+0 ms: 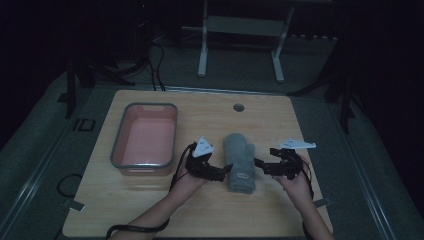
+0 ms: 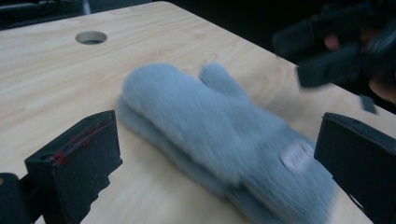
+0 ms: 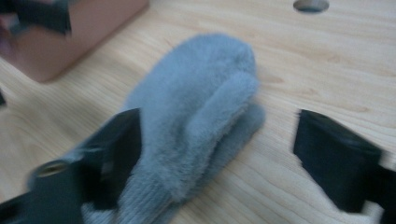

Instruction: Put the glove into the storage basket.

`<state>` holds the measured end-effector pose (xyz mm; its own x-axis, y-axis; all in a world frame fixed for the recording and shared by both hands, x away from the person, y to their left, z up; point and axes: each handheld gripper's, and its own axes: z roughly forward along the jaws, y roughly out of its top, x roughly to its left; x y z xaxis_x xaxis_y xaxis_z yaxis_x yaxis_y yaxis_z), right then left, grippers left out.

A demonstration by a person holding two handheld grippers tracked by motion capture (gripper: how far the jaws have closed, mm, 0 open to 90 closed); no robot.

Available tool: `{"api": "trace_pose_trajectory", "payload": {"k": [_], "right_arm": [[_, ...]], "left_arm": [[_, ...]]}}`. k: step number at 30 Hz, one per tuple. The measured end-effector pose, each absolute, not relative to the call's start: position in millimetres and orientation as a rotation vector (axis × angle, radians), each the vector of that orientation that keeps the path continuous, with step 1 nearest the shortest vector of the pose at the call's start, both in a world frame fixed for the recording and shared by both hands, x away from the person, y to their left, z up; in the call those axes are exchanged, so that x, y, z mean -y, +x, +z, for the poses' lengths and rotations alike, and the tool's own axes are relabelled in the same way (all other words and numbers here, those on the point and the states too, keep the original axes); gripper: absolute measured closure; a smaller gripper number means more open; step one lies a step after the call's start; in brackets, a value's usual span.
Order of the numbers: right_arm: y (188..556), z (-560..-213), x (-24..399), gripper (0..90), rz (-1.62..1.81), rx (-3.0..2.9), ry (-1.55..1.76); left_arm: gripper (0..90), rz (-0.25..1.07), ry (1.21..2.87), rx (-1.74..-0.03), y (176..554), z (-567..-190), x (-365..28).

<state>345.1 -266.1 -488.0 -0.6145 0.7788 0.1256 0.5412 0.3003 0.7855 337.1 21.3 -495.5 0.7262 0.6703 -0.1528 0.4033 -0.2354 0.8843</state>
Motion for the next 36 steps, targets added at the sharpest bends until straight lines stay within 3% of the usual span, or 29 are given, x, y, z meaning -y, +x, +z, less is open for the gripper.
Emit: {"api": "trace_pose_trajectory", "payload": {"k": [2, 3, 4, 9, 21, 27, 33, 34, 36], "right_arm": [[348, -490, 263, 29.5, 1.2, -2.302, 1.201], [355, -495, 258, 38.1, 1.199, -2.303, 1.234], [356, -496, 257, 39.8, 1.206, -2.306, 1.238], [356, -509, 246, 41.3, 1.188, -2.33, 1.266], [363, -537, 241, 37.0, 1.091, -2.422, 1.281], [369, -543, 244, 30.1, 1.093, -2.457, 1.308], [374, -548, 247, 30.6, 1.128, -2.488, 1.372], [374, -549, 248, 42.6, 1.163, -2.514, 1.348], [373, -550, 247, 49.6, 1.166, -2.526, 1.331]], "left_arm": [[0.7, 0.303, 1.875, -0.841, 345, -494, -17], [2.8, 0.28, 1.889, -0.863, 355, -495, -9], [7.1, 0.275, 1.892, -0.882, 359, -497, -5], [13.4, 0.266, 1.93, -0.981, 376, -514, 7], [15.6, 0.144, 2.042, -1.06, 396, -548, 13], [15.1, 0.084, 2.03, -1.051, 401, -559, 10], [18.6, 0.088, 2.028, -1.032, 402, -561, 11], [24.7, 0.068, 2.019, -1.017, 402, -561, 13], [34.2, 0.019, 2.014, -1.008, 402, -561, 14]]}}
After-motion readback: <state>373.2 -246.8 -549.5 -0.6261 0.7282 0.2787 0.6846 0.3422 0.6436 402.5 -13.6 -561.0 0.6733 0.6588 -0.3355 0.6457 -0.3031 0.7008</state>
